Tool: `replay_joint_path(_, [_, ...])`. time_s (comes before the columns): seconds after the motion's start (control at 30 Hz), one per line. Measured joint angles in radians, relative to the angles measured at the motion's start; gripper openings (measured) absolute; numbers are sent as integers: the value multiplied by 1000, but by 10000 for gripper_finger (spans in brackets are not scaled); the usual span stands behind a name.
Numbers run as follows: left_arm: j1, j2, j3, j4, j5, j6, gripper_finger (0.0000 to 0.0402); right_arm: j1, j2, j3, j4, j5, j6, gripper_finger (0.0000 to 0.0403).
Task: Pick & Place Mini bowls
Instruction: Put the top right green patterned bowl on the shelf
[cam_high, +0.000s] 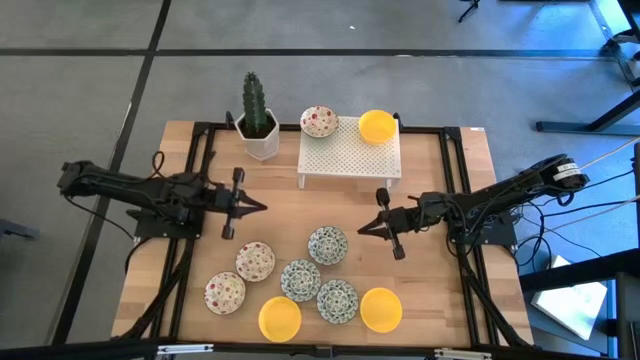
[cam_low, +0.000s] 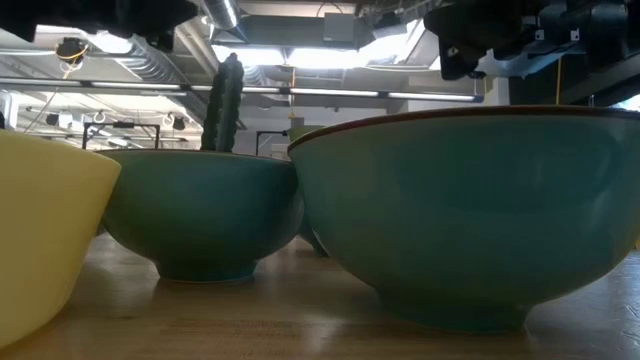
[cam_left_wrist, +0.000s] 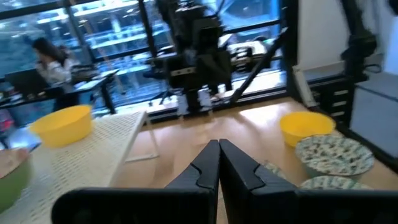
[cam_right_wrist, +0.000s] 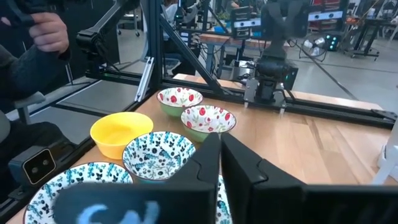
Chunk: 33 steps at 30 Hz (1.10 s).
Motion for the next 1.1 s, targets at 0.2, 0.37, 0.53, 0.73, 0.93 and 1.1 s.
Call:
replay_joint_path(0.2, [0, -67, 0, -62, -36, 18, 4, 0, 0, 0, -25, 1, 8, 18])
replay_joint_path(0.37, [0, -102, 0, -131, -41, 44, 4, 0, 0, 0, -23, 1, 10, 18])
replay_joint_path(0.53, [0, -122, -26, -109, -54, 51, 4, 0, 0, 0, -21, 1, 25, 19])
replay_joint_path(0.73, [2, -142, -56, -99, -71, 61, 4, 0, 0, 0, -19, 2, 24, 19])
replay_joint_path(0.93, [2, -145, -56, -78, -72, 52, 4, 0, 0, 0, -14, 2, 16, 19])
replay_joint_path(1.1, [2, -144, -56, -76, -72, 17, 4, 0, 0, 0, -13, 2, 9, 19])
